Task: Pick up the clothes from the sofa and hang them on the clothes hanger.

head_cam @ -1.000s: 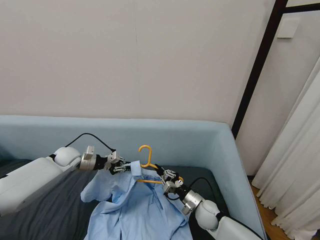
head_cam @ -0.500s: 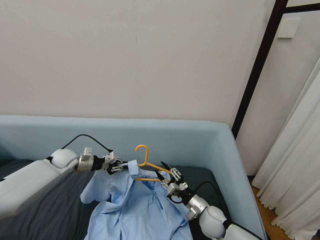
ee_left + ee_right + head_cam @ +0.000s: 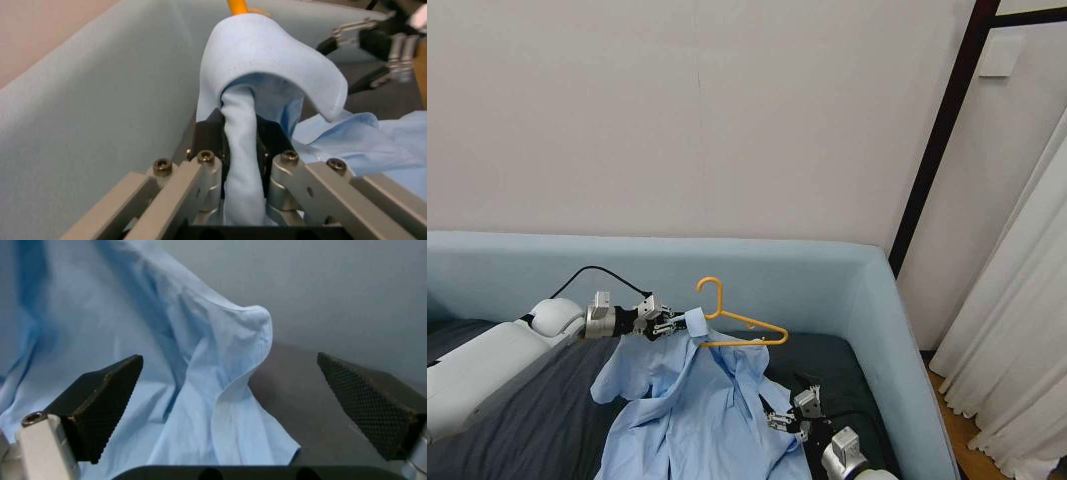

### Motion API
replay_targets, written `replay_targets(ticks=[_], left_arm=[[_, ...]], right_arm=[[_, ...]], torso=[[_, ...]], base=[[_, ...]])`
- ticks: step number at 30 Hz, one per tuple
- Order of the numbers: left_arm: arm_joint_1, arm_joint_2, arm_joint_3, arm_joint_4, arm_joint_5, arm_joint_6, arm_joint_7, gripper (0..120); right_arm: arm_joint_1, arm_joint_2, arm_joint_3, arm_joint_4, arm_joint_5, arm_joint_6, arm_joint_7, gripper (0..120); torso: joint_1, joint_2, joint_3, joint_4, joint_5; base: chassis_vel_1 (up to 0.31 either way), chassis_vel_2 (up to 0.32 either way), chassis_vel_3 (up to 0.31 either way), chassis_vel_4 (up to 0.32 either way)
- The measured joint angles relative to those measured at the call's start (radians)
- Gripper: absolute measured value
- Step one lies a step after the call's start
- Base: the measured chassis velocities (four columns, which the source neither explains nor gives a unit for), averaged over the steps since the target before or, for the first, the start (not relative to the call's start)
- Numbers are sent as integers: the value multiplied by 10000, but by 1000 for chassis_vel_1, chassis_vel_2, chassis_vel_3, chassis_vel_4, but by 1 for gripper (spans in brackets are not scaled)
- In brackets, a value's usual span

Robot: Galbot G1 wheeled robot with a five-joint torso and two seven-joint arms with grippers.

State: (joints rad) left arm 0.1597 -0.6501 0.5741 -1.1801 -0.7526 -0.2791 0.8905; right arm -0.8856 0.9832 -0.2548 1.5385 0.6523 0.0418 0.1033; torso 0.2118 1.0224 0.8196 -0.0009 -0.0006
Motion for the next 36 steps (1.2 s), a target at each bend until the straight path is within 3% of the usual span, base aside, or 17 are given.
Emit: replay_targets(ticks=[8, 15, 17, 18, 21, 31, 36], left_arm=[[206, 320, -101, -474, -194, 32, -24, 7], [350, 496, -187, -723, -234, 46, -49, 7], [387, 536, -205, -776, -235, 48, -49, 7], [458, 608, -246, -851, -235, 49, -50, 7], [624, 746, -360, -973, -235, 52, -46, 7], [1118, 945, -737, -1098, -162, 60, 34, 7], [1183, 1023, -786, -1201, -161, 61, 32, 7]], right_arm=[[2011, 745, -680, -2192, 2022, -843, -900, 100], [2487, 1248, -807, -3670, 1769, -893, -1496, 100], [2519, 1328, -808, -3867, 1706, -876, -1533, 95], [2559, 1468, -790, -4179, 1607, -847, -1587, 87], [2624, 1755, -648, -4755, 1539, -809, -1659, 86], [2689, 2373, -585, -4966, 1718, -960, -1511, 85], [2760, 2481, -599, -5105, 1724, -1008, -1485, 73]], torso=[[1, 0, 1, -2, -3], [1, 0, 0, -6, -2], [2, 0, 1, -6, -3], [2, 0, 0, -7, -3], [1, -1, 0, -4, -3], [1, -1, 0, -3, -4], [1, 0, 0, -5, -4]], base=[[0, 0, 0, 0], [0, 0, 0, 0], [0, 0, 0, 0], [0, 0, 0, 0], [0, 0, 0, 0], [0, 0, 0, 0], [0, 0, 0, 0]])
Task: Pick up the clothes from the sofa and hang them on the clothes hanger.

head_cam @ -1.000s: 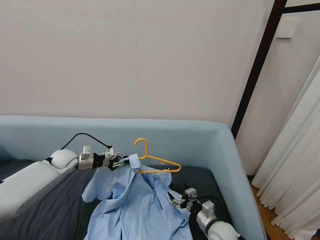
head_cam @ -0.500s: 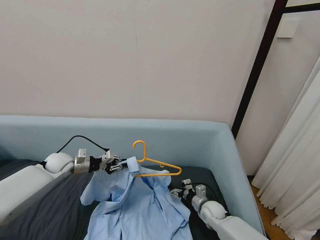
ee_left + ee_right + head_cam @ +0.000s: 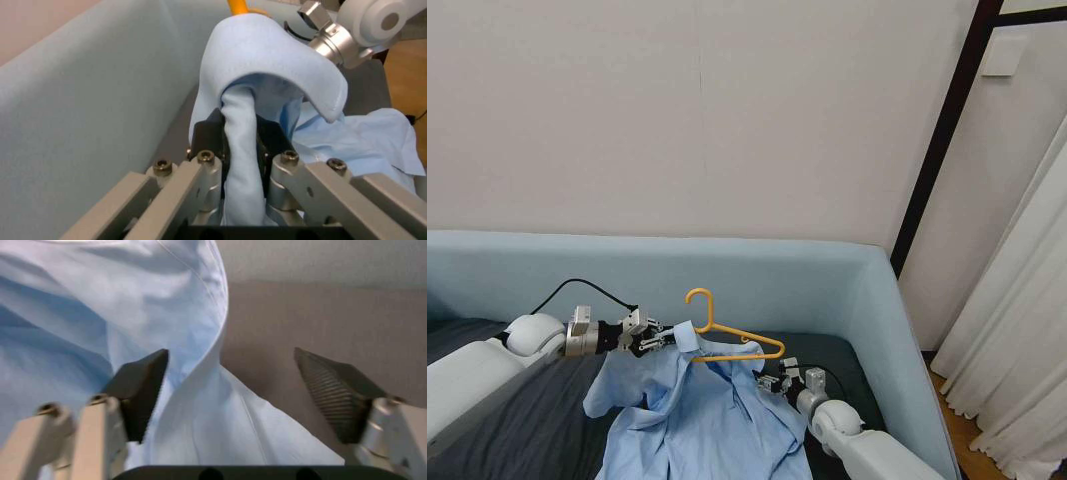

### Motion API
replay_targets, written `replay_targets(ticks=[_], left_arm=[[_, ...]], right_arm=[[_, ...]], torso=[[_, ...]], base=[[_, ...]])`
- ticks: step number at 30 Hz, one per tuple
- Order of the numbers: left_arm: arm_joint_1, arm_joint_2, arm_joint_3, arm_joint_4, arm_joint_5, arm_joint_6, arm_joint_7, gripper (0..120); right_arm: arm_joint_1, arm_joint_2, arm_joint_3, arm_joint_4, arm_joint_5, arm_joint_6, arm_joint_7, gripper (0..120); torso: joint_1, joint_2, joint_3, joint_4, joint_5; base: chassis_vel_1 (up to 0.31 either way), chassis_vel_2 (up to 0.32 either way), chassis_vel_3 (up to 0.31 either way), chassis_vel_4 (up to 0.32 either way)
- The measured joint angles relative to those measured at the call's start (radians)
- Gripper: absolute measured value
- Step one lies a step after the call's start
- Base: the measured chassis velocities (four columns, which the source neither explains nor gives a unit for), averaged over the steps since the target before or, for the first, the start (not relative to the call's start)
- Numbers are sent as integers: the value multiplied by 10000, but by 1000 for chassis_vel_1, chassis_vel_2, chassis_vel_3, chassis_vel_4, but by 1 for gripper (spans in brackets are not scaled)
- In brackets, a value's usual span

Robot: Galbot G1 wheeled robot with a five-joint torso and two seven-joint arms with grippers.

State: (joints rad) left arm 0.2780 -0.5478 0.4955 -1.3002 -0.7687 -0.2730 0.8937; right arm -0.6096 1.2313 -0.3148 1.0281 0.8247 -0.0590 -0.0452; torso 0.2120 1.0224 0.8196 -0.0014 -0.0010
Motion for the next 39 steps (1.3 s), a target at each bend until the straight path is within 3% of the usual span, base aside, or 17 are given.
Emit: replay_targets(ticks=[4, 6, 8, 19, 29, 39], left_arm=[[117, 178, -38, -242, -15, 41, -26, 7], [122, 200, -38, -278, -16, 50, -27, 7], [120, 246, -38, -353, -16, 69, -27, 7], [354, 387, -174, -492, -35, 97, -30, 7], [432, 364, -305, -461, -117, 93, -37, 7], [701, 180, -484, 71, -231, -829, 374, 7]], right_arm=[[141, 311, 18, -586, -27, -11, 7, 52], [156, 363, 24, -661, -30, -11, 7, 49], [183, 491, 54, -793, -29, 5, 7, 37], [121, 536, -75, -465, 174, -105, 50, 1], [44, 523, -23, -412, 250, -97, 65, 0], [137, -11, 98, 7, 367, -34, 82, 0]], torso=[[0, 0, 0, 1, 1], [0, 0, 0, 1, 0], [0, 0, 0, 0, 2], [0, -1, -1, 1, 1], [0, -2, 0, 1, 2], [0, -1, 0, 3, 2]], base=[[0, 0, 0, 0], [0, 0, 0, 0], [0, 0, 0, 0], [0, 0, 0, 0], [0, 0, 0, 0], [0, 0, 0, 0]])
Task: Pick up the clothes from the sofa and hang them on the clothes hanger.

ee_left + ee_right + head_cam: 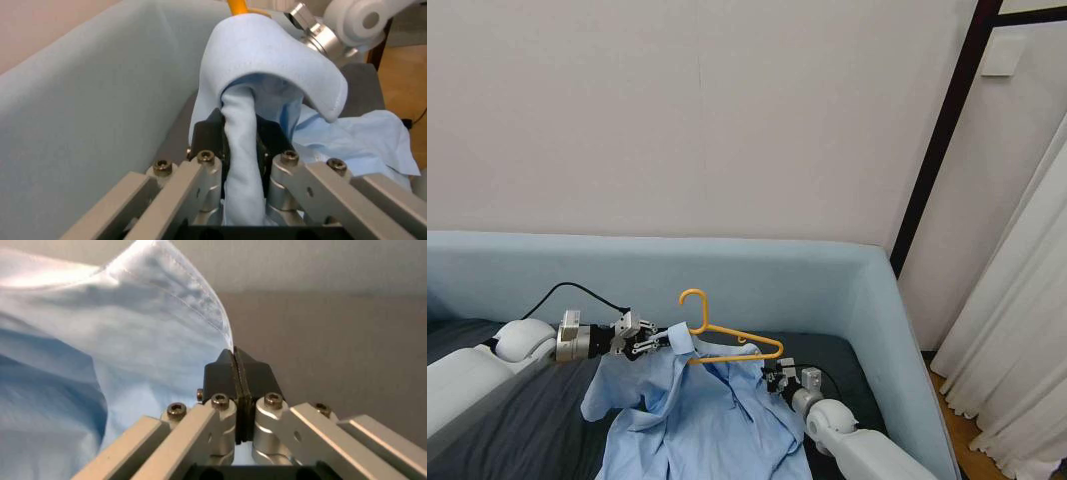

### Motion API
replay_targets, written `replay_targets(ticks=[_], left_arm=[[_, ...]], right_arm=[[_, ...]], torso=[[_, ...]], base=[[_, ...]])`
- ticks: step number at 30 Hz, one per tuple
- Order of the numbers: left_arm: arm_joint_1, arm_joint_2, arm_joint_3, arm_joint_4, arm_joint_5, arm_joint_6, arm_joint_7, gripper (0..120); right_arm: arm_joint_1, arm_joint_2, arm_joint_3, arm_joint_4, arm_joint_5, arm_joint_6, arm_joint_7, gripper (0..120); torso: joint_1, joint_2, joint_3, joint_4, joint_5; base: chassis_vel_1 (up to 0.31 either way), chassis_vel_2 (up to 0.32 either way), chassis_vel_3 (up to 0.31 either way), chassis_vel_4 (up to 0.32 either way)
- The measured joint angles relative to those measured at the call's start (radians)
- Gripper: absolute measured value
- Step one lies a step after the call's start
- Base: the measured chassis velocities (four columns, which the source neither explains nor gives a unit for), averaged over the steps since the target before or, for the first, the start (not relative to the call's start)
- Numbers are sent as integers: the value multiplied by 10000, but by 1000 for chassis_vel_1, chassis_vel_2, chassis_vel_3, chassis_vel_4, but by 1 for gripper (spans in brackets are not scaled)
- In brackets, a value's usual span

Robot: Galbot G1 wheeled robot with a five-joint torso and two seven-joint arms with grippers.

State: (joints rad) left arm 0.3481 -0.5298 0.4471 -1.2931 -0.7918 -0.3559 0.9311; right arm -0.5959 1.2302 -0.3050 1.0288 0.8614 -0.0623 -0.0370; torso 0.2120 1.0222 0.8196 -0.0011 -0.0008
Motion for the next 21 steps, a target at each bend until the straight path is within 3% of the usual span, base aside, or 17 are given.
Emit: replay_targets(ticks=[9, 21], left_arm=[[143, -73, -114, -17, 274, -91, 264, 7], [-116, -136, -146, 316, 845, 52, 281, 7]], right_arm=[[-4, -450, 19, 891, 175, -52, 112, 0], [-456, -1995, -49, 3816, 358, -97, 568, 0]], torso=[[0, 0, 0, -3, 0], [0, 0, 0, -4, 0]], base=[[0, 0, 0, 0], [0, 0, 0, 0]])
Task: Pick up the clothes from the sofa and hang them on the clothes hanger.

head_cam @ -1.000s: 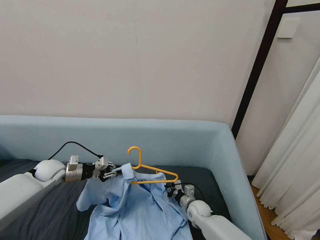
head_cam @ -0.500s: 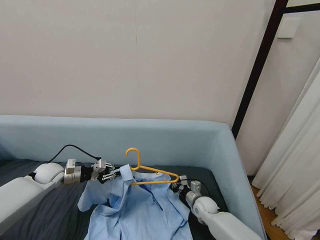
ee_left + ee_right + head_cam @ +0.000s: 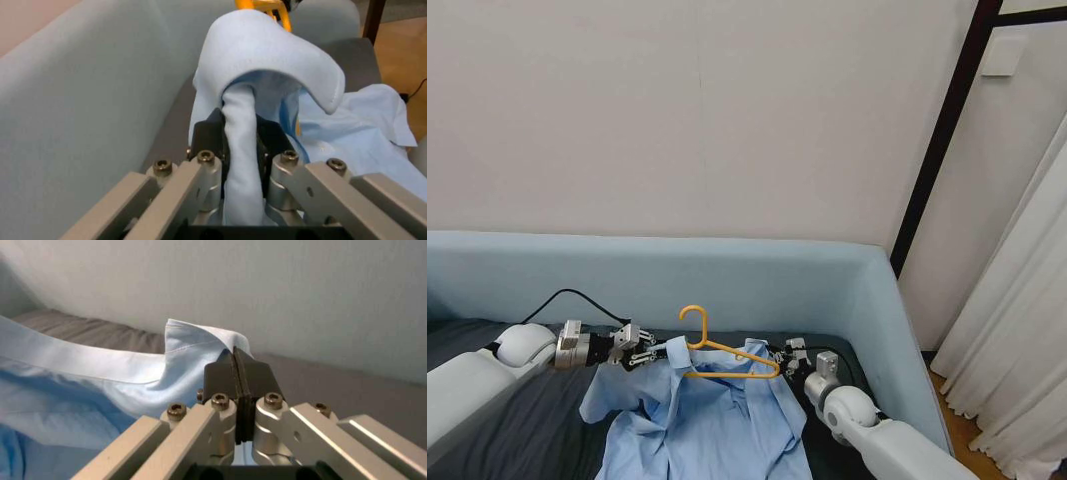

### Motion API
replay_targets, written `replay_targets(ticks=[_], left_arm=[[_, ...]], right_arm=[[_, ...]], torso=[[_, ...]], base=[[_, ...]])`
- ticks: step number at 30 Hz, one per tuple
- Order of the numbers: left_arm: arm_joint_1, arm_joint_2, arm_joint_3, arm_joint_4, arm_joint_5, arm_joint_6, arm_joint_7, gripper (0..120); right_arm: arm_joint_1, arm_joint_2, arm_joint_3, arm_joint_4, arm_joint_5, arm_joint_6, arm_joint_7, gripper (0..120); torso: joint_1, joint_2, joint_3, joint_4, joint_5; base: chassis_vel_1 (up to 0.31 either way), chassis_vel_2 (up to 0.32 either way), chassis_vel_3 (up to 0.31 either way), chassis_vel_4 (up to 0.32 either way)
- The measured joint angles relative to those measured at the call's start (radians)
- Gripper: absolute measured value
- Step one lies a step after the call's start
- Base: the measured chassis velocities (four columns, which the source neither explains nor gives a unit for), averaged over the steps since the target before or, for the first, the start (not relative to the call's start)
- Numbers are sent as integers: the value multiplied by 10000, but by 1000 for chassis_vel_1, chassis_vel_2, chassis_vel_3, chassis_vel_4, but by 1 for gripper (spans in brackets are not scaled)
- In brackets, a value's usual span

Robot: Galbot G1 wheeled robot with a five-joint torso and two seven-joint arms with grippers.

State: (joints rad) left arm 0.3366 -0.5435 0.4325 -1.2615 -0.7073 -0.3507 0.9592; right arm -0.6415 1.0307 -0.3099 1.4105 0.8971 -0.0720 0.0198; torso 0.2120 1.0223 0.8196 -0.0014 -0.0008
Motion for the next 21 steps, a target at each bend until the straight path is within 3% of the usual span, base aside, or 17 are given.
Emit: replay_targets(ticks=[13, 21], left_arm=[[-64, 144, -89, -2, 253, 144, -15, 7], [-17, 213, -376, -82, 1123, 310, -279, 7]], right_arm=[[-267, -1067, 494, 2301, 675, -549, 434, 0], [-427, -1595, 848, 3270, 821, -762, 580, 0]], torso=[[0, 1, 0, 2, 0], [0, 1, 0, 1, 0]], base=[[0, 0, 0, 0], [0, 0, 0, 0]])
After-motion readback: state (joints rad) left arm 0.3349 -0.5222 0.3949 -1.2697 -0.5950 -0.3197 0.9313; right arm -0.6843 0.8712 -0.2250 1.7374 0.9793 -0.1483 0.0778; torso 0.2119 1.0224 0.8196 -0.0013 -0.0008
